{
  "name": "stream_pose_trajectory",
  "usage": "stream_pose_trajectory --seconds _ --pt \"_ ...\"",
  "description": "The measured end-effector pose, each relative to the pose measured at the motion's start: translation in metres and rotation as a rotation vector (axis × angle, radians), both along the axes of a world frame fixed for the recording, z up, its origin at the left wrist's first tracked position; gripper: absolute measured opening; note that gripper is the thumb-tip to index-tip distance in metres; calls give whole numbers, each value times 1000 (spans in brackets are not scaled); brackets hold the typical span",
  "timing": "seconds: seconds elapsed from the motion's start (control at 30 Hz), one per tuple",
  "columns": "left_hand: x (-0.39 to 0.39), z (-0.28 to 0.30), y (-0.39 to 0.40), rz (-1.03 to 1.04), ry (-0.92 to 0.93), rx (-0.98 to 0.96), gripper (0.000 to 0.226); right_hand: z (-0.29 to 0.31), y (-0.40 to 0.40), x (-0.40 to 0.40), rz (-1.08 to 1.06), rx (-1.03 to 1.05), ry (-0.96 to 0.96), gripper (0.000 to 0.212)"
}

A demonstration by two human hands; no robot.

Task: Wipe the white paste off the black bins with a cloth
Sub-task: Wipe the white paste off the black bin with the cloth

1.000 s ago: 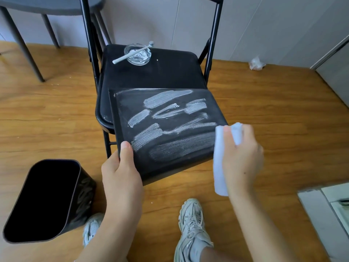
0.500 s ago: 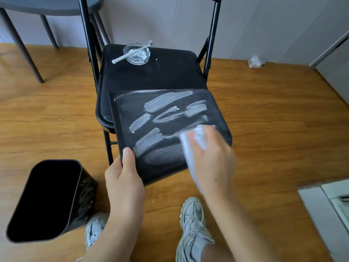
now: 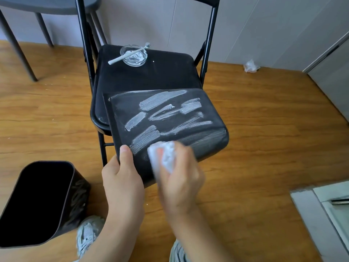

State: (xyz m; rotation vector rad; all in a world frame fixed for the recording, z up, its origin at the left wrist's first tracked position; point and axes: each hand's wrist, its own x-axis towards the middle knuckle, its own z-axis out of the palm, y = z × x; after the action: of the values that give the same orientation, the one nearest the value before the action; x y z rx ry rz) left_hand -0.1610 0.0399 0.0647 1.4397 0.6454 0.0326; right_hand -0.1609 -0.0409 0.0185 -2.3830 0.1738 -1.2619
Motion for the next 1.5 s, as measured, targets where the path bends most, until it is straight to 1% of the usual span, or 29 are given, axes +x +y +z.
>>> stream_pose_trajectory --seconds 0.07,0.1,0.17,0.27,0.33,0.37,0.43,0.5,0.57,0.63,0.73,0.8,0.87,0.93,0.97,1.03,1.13,1.2,1.27,1.4,1.5 --pt "1 -3 3 -1 -12 -20 39 2 11 -5 136 -72 -16 20" --pt "1 -3 5 -11 -20 -28 41 3 11 -4 169 -91 -18 22" --pt "1 -3 8 -23 -22 -38 46 6 3 -1 164 -123 -15 21" --pt "4 -1 10 -1 -6 -16 39 8 -23 10 38 -88 15 14" --pt "5 -1 10 -4 3 -29 35 8 -52 17 -120 10 71 8" --pt "5 -1 9 -6 6 -36 37 9 -68 19 -222 59 115 5" --pt "3 -1 6 -20 8 -35 42 13 -95 21 -364 148 197 13" --pt "1 -2 5 -29 0 -23 43 19 -110 22 -399 239 241 28" --pt "1 -3 5 -33 -7 -19 42 24 -115 24 -424 286 266 29" --pt "0 -4 5 -26 -1 -28 41 28 -109 24 -396 257 317 26" --pt "-4 -4 3 -7 13 -70 38 31 -81 21 -232 167 388 17" --pt "-8 -5 3 -28 24 -41 49 33 -56 18 -126 90 427 20" --pt "-9 -6 5 -32 27 4 56 34 -30 14 6 18 416 22" --pt "-9 -9 7 -25 30 27 54 34 -12 10 117 -67 395 20" --pt "-8 -10 8 -24 27 20 54 34 -9 10 137 -110 393 19" --pt "-7 -12 8 -33 11 -6 54 35 -19 14 94 -136 404 19" --pt "-6 -12 11 -66 -7 -2 46 36 -61 26 -105 -65 485 21" --pt "-5 -14 14 -94 -33 12 51 35 -90 31 -203 2 509 26" --pt "-4 -16 17 -95 -35 5 52 34 -100 32 -258 23 516 29" --pt "0 -17 21 -95 9 -9 42 32 -88 31 -253 29 505 23" --pt "0 -16 21 -118 31 4 46 31 -62 27 -180 13 535 16"
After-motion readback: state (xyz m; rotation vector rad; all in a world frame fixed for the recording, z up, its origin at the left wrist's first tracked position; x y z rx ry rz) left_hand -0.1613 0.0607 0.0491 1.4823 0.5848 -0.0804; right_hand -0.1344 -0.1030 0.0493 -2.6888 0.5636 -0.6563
